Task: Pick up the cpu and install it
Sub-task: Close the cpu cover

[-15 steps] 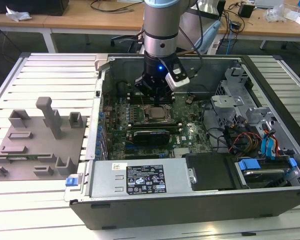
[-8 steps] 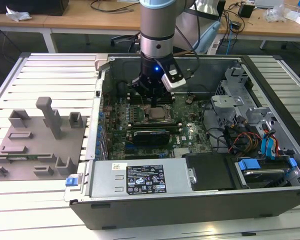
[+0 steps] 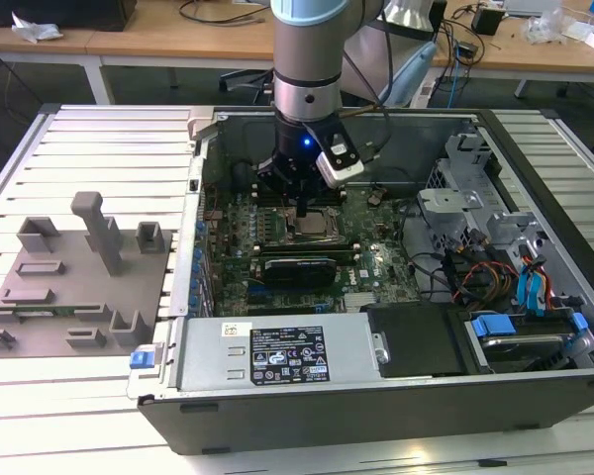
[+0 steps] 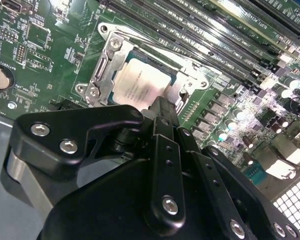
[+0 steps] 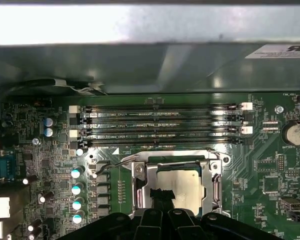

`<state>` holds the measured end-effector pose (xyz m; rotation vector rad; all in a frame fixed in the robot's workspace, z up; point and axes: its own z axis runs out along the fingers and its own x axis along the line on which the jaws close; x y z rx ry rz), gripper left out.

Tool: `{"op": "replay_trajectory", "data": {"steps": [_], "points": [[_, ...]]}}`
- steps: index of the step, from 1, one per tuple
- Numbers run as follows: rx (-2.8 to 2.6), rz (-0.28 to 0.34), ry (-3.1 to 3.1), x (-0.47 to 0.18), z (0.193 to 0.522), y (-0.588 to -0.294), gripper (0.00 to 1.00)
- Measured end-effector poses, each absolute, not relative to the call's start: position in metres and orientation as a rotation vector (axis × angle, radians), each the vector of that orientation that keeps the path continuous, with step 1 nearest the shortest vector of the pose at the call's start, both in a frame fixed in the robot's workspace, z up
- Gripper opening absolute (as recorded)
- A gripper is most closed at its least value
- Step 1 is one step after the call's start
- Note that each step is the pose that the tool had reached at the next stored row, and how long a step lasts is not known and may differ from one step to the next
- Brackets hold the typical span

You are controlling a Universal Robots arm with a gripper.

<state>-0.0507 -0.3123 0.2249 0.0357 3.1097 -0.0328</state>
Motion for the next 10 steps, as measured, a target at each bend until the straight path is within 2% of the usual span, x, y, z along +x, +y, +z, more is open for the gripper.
{"op": "replay_trajectory", "data": {"steps": [10], "points": [[0.038, -0.032, 3.109, -0.0525, 0.2247, -0.3116, 0.11]]}}
